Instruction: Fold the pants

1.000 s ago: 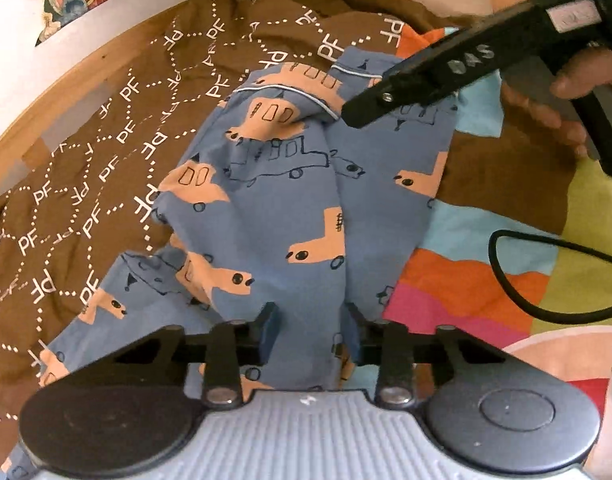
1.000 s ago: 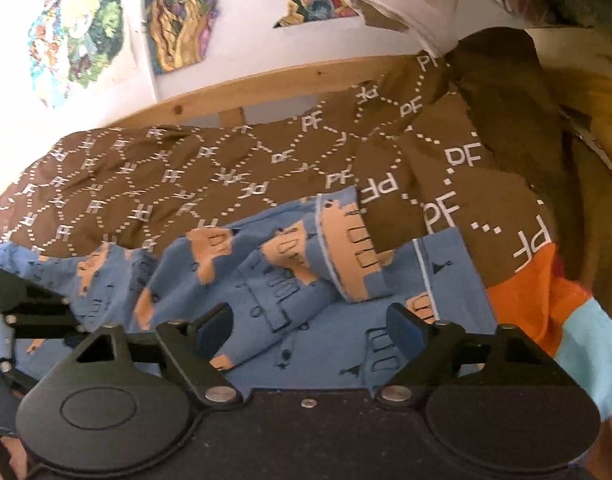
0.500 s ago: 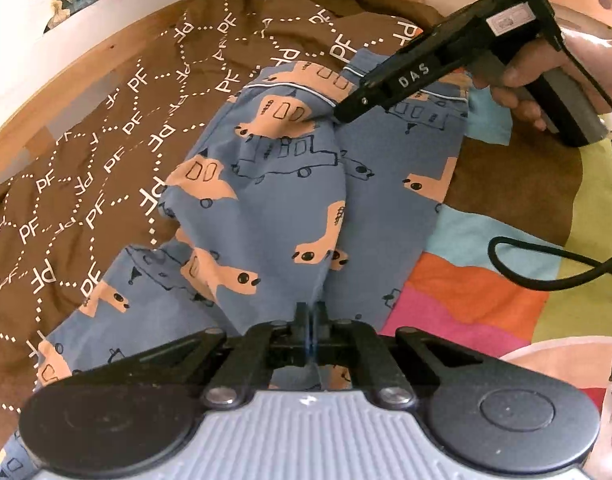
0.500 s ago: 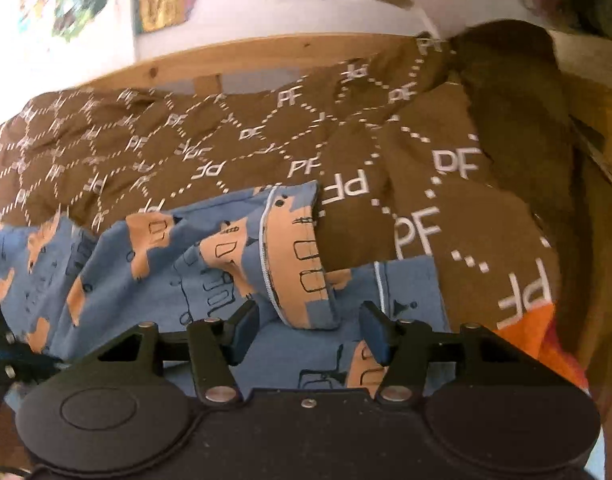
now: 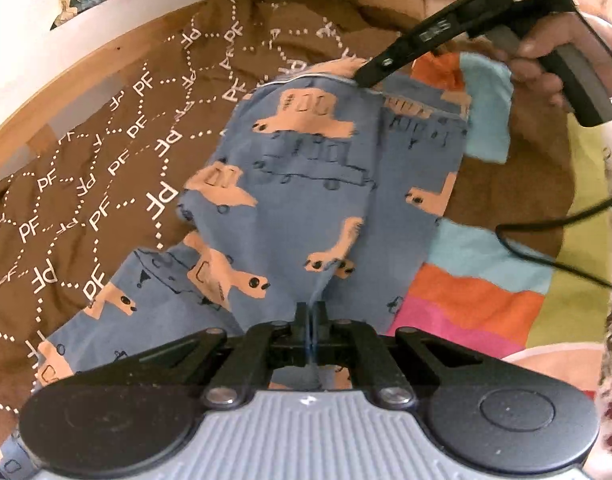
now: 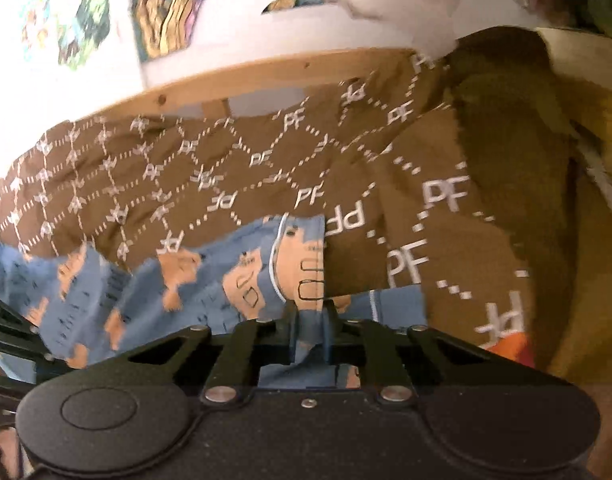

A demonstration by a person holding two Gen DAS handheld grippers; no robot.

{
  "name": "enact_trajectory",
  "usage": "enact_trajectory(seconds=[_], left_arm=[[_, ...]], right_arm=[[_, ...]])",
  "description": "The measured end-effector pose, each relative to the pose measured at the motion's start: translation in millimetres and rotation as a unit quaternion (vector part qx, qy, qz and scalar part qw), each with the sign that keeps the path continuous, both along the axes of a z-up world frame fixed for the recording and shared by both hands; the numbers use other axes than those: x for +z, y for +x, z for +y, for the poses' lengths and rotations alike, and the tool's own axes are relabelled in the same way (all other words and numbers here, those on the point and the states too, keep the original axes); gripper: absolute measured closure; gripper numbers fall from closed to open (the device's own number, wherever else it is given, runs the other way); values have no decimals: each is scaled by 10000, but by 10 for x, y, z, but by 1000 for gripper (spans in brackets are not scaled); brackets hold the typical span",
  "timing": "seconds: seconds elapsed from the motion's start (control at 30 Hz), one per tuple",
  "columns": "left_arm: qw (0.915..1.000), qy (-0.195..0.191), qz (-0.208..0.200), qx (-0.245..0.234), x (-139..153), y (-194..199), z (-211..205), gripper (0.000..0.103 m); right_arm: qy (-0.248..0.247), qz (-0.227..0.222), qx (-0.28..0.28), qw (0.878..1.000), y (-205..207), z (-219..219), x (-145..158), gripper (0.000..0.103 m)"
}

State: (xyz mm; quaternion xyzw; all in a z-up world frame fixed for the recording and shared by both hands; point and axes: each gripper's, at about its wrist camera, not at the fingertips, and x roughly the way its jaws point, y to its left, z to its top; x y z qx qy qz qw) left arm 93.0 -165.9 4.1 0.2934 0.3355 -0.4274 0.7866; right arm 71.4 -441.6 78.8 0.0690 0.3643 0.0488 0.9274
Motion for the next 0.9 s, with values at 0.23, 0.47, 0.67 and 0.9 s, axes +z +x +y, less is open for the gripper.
enact_trajectory(seconds=[0.23,0.47,0.67,0.9], left_arm=[[9992,-105,109,-368,23,-114,3,102],[9985,71,247,-484,-91,-156,-84,102],[9981,102,400,-454,-139,-110,-58,102],[9968,-244,675,-365,-52,-40,63,56]], right_arm=[[-169,399,-283,9987,-414,-194,228,91],[-218,783,-664,9945,-583,-248,-120,90],[-908,826,-349,9918,-647,-38,-169,87],[-1017,367,-225,9939,-493,-41,98,39]])
